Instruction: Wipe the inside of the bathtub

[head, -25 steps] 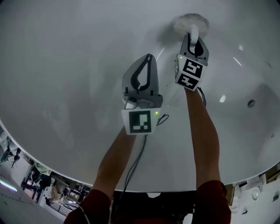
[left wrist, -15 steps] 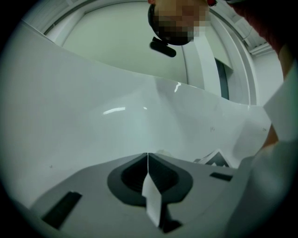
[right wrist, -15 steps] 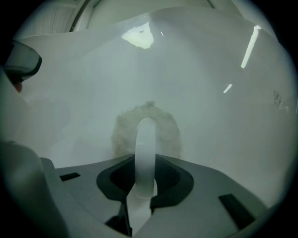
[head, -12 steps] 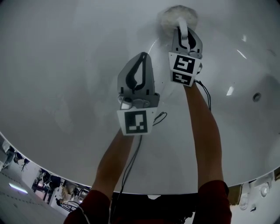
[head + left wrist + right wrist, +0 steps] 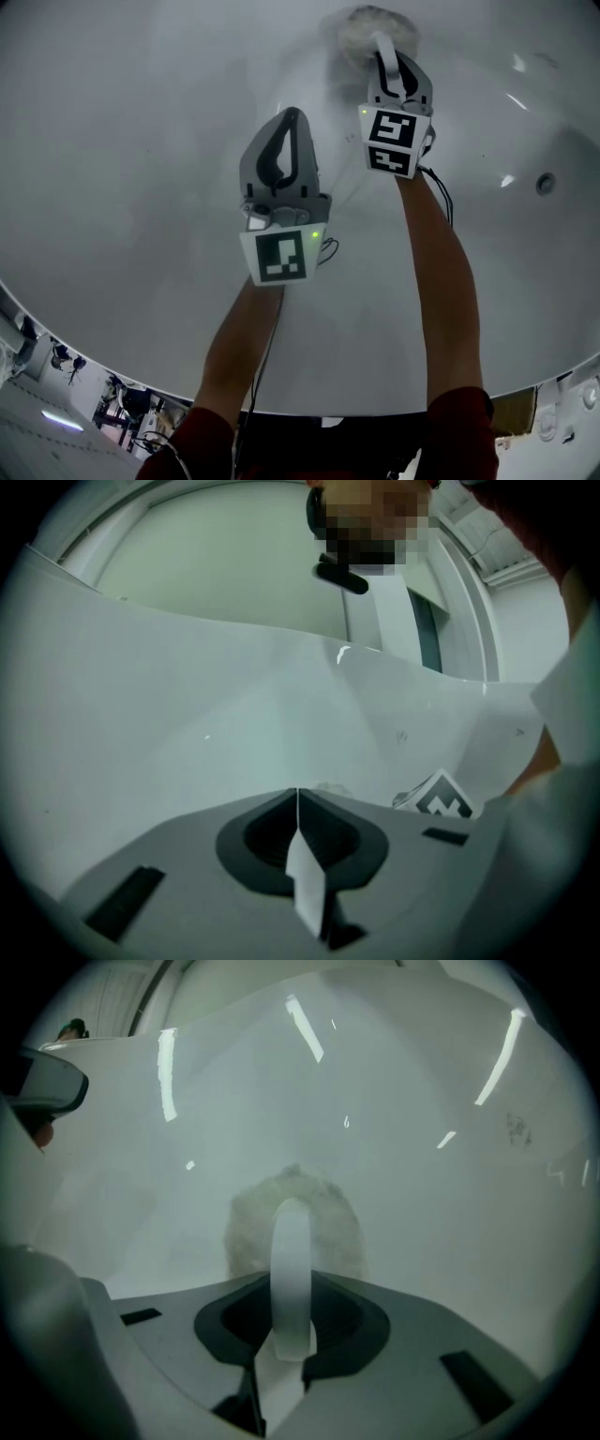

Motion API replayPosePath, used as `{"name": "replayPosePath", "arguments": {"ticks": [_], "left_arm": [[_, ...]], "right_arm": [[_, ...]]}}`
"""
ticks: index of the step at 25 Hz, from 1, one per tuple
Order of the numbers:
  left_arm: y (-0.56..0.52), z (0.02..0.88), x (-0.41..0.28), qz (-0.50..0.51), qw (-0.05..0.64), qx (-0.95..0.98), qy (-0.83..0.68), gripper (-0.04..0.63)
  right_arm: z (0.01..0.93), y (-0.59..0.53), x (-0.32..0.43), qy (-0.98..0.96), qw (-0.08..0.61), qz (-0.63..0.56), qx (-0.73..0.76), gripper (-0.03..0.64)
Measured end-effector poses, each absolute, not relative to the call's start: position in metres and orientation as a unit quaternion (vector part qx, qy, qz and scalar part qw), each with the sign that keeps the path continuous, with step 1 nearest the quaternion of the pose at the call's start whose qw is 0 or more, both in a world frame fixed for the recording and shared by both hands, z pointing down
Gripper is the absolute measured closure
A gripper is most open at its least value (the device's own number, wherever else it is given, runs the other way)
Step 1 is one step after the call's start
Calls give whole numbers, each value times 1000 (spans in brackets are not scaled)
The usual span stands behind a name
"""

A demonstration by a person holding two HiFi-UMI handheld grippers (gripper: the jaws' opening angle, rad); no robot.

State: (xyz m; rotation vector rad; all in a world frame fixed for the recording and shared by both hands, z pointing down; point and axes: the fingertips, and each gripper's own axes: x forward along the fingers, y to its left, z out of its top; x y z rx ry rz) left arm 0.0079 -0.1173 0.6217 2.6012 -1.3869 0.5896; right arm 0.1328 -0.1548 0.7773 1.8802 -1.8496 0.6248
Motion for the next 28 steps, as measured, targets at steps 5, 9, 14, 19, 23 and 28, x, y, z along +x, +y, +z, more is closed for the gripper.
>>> {"name": "replayPosePath", "arguments": {"ticks": [5,9,14,19,23,28], "left_arm": [[-125,612,17,194,63,873,-443,578],[-138,603,4,193,59,881,-428,579],[-138,610,-46,182,84,841,-503,578],[-135,620,-150,179,102,798,-567,578],[-131,623,-155,186,99,804,-555,579],[-127,628,-108,188,96,813,-543,579]], "right_arm": [[768,-156,135,-664,218,222,680,526],[761,-163,121,-653,216,227,689,525],[771,-174,73,-703,251,211,631,525],[782,-190,-32,-751,270,190,573,525],[786,-186,-32,-741,269,195,584,525],[791,-180,30,-725,266,205,601,525]]}}
